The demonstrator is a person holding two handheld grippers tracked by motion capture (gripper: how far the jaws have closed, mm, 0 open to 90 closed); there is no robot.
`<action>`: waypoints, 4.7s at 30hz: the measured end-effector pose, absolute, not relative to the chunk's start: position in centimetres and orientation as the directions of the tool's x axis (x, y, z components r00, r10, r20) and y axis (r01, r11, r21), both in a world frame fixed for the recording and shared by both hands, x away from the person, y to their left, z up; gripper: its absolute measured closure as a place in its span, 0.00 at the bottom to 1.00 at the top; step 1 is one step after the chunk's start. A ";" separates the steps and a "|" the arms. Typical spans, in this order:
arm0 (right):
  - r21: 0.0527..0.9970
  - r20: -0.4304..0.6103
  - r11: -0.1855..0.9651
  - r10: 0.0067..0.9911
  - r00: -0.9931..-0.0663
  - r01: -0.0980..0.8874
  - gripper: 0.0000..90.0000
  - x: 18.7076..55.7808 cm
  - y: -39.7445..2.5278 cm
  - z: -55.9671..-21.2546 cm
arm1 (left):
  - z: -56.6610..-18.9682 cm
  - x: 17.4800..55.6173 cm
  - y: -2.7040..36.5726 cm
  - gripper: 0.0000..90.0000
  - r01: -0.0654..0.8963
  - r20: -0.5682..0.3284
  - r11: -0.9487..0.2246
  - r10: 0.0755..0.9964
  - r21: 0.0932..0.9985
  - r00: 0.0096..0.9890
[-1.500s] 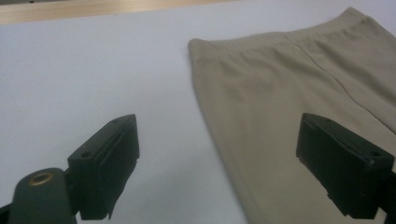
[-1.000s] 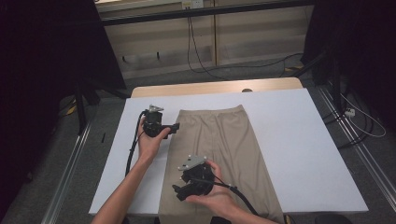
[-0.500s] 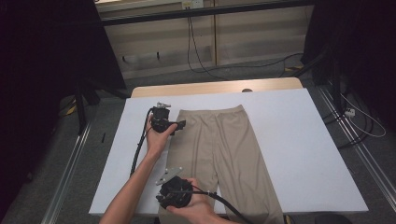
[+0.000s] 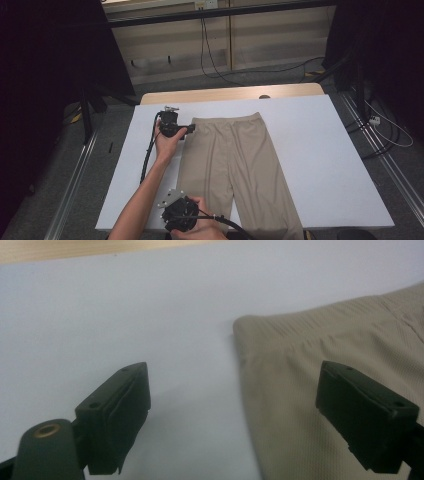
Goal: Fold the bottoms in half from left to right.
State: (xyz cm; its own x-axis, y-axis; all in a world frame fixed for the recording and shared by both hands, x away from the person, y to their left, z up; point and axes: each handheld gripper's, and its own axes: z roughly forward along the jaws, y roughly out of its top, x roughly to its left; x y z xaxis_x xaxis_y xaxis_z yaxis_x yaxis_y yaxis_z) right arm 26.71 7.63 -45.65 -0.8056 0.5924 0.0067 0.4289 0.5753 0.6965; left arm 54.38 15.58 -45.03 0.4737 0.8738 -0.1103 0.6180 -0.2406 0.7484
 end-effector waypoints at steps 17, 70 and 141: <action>0.719 0.010 0.552 0.599 -0.801 0.422 0.81 26.7 6.8 -45.9 | -45.5 56.8 13.3 0.45 0.636 -0.013 -0.334 0.879 0.696 0.476; 0.718 0.049 0.498 0.661 -0.749 0.486 0.90 25.8 4.6 -45.7 | -45.0 56.7 13.8 0.96 0.676 -0.177 -0.234 0.859 0.699 0.480; 0.870 0.223 0.305 0.457 -0.861 0.387 0.99 26.8 3.9 -39.1 | -38.8 53.9 26.4 0.96 0.650 -0.180 -0.066 0.935 0.757 0.305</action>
